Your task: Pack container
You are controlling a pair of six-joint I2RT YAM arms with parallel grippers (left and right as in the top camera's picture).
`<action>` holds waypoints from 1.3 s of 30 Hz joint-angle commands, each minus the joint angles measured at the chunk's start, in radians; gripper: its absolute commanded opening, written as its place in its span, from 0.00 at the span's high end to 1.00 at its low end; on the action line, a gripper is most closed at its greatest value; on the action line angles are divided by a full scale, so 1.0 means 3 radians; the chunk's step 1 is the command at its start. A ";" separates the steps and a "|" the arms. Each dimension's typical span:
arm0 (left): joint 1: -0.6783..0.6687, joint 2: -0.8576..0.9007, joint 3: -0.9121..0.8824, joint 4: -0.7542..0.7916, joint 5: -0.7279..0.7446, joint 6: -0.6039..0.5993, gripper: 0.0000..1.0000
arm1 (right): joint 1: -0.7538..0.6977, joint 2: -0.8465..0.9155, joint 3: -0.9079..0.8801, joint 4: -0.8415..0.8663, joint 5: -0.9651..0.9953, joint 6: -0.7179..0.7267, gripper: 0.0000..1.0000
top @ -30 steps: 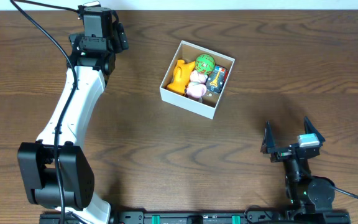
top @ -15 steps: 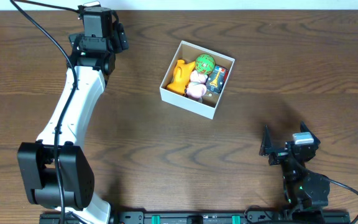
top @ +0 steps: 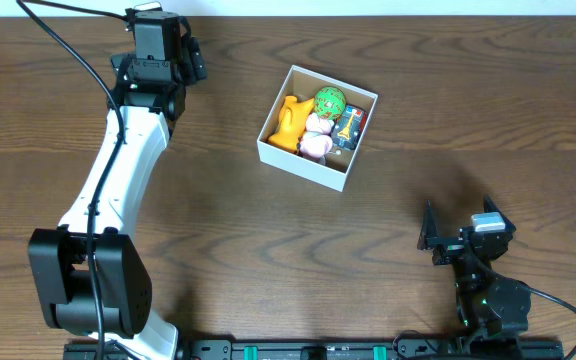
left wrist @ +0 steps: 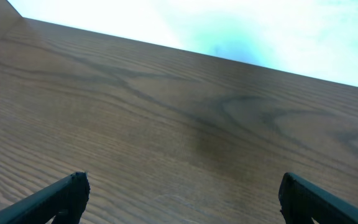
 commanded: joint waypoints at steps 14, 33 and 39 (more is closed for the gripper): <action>0.0011 -0.0065 -0.0011 -0.0011 -0.0042 -0.0017 0.02 | -0.0029 -0.0022 -0.0008 -0.0017 0.0023 0.0042 0.01; 0.0003 -0.0267 -0.0034 -0.0229 -0.0043 0.0009 0.02 | -0.0029 -0.0022 -0.0008 -0.0017 0.0023 0.0042 0.01; -0.0003 -0.1058 -0.0062 -0.0767 -0.0045 0.0010 0.02 | -0.0029 -0.0022 -0.0008 -0.0017 0.0023 0.0042 0.01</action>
